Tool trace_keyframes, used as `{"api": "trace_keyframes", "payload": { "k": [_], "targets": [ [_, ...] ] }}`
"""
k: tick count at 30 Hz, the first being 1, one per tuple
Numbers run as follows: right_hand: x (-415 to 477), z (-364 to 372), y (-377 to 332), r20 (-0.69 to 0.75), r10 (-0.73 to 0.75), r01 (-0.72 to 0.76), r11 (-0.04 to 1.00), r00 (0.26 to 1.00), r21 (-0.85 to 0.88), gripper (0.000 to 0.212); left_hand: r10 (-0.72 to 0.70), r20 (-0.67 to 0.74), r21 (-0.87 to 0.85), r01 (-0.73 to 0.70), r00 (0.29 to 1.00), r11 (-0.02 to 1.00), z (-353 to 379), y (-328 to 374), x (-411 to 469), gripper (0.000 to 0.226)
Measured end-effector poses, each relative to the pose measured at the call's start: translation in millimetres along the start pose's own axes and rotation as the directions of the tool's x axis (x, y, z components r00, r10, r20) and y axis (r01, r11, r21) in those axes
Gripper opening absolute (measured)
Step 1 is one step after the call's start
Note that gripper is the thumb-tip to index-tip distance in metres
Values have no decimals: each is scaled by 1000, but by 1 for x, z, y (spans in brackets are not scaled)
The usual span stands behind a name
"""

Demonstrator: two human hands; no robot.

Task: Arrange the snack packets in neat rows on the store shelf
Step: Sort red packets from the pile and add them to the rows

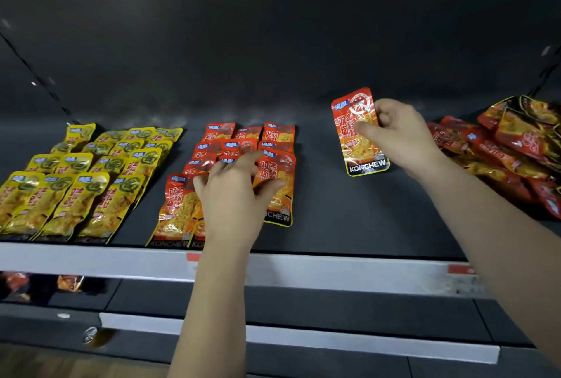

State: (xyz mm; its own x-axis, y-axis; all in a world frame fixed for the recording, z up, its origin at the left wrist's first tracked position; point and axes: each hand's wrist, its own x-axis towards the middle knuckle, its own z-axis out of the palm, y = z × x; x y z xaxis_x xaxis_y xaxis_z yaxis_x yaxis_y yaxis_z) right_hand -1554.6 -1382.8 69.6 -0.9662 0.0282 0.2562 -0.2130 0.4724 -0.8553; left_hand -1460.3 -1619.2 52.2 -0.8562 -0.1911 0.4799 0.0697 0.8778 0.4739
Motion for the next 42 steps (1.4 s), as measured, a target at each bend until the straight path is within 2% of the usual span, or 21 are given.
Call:
{"api": "trace_keyframes", "payload": {
  "k": [8,16,21,24,27,29,34,39,42],
  "targets": [
    [0,0,1,2,-3,3,1000,1000,-26,16,-6,-50,64,9,999,998,3,-3,-5,50],
    [3,0,3,9,8,-8,1000,1000,14,17,-50,-10,158,51,999,986,3,-3,-3,57],
    [2,1,-1,27,23,-25,997,999,75,17,-46,-34,106,50,998,993,0,-6,-3,48],
    [0,-1,-9,55,6,-18,973,998,231,24,-34,-73,111,42,997,993,-4,-14,2,37],
    [-4,-3,-20,118,-14,-22,955,993,295,43,-33,-93,123,44,995,991,-10,-25,8,33],
    [-7,0,-28,216,-50,-23,946,975,323,50,-31,-97,155,46,995,987,-12,-31,11,34],
    [-24,21,-58,567,-84,-64,970,820,236,40,-48,-93,176,64,995,982,-12,-40,11,36],
    [-37,56,-68,608,-79,-29,986,790,166,33,-41,-144,171,66,989,983,-9,-43,9,38],
    [-42,68,-63,601,-76,-54,979,795,195,27,-44,-147,164,68,988,984,-7,-43,10,39]
  ]
}}
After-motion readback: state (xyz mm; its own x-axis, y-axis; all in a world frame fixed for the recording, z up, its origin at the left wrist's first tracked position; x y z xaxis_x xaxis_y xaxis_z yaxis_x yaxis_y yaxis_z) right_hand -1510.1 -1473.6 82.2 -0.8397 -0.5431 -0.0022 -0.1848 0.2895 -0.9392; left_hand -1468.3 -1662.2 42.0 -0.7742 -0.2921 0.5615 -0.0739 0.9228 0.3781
